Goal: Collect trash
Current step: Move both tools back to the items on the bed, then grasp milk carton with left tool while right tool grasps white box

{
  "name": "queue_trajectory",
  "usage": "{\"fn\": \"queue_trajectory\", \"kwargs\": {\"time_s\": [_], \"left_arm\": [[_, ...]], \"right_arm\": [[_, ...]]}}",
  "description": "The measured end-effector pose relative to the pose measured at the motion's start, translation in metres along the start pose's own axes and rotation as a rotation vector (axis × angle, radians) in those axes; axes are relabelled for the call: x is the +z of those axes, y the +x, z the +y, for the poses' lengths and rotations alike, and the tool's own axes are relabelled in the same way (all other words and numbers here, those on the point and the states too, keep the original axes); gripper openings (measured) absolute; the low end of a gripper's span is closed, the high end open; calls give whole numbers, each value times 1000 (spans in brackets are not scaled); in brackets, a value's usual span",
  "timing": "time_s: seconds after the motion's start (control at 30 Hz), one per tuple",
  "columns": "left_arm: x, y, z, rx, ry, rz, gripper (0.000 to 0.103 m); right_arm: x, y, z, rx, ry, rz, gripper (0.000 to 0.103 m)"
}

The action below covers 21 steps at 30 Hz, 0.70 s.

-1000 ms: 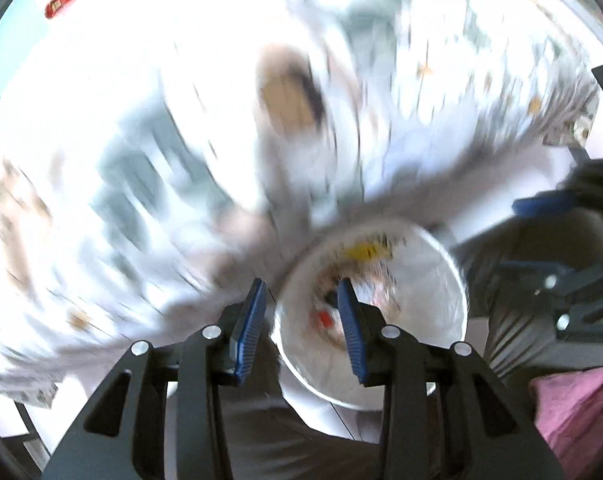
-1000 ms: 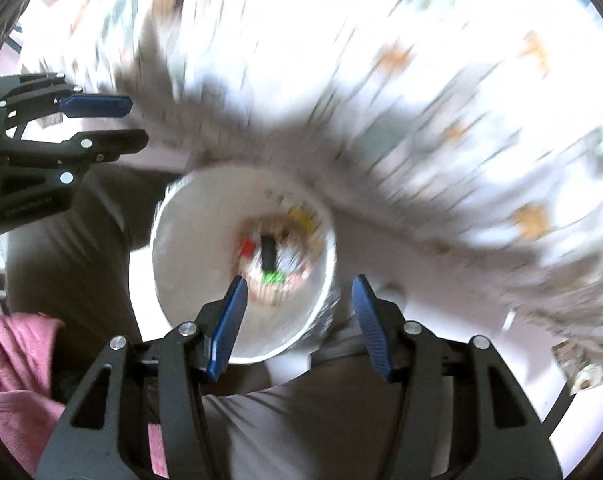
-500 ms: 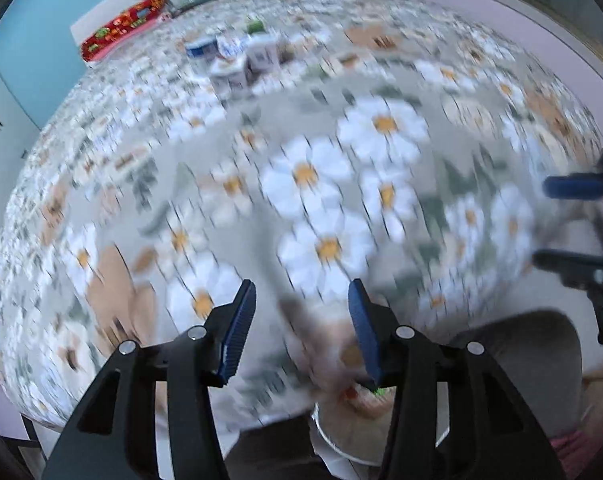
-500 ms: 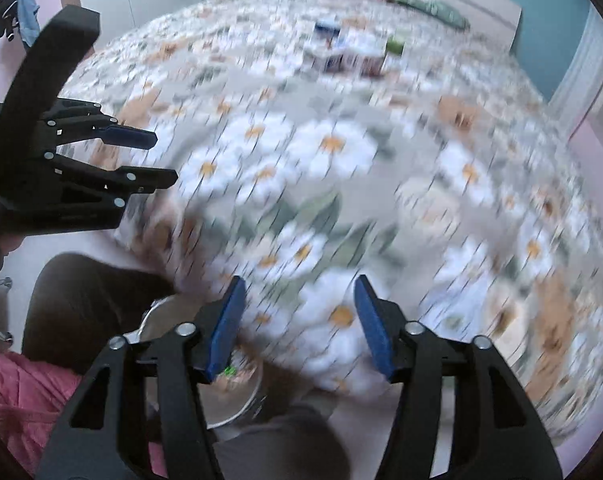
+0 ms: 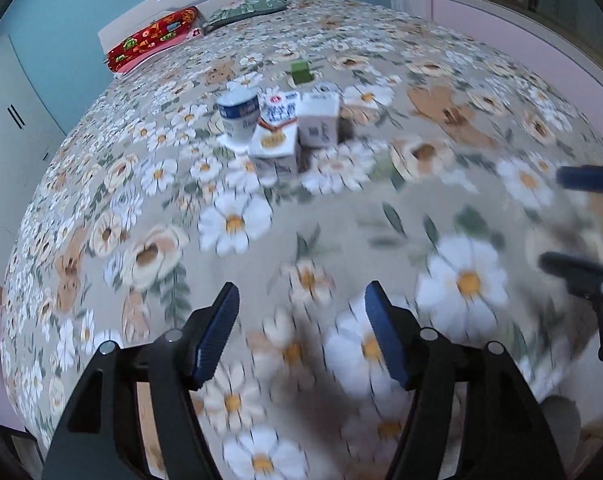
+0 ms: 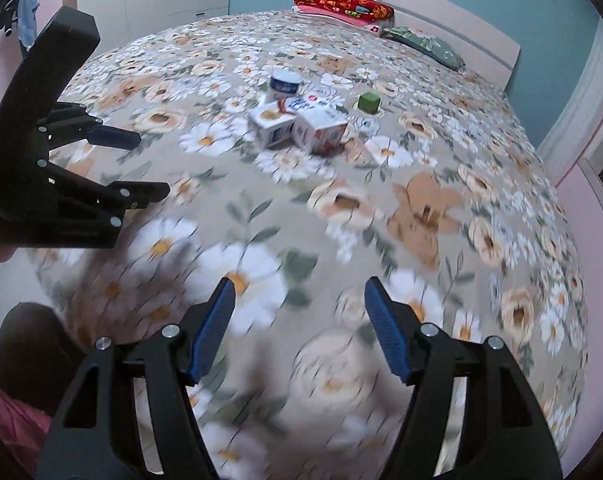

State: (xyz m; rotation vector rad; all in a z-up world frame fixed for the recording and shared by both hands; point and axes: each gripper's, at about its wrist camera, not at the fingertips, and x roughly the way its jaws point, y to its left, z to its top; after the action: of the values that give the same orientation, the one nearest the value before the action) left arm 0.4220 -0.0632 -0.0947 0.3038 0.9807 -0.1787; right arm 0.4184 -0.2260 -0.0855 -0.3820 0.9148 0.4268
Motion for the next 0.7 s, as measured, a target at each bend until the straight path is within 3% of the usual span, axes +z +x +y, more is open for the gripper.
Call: {"fn": "queue_trajectory", "kwargs": {"time_s": [0.13, 0.53, 0.7], "left_arm": [[25, 24, 9, 23, -25, -4, 75], [76, 91, 34, 21, -87, -2, 82], [88, 107, 41, -25, -91, -17, 83]], "right_arm": [[26, 23, -17, 9, -19, -6, 67], [97, 112, -48, 97, -130, 6, 73], [120, 144, -51, 156, -191, 13, 73]]}}
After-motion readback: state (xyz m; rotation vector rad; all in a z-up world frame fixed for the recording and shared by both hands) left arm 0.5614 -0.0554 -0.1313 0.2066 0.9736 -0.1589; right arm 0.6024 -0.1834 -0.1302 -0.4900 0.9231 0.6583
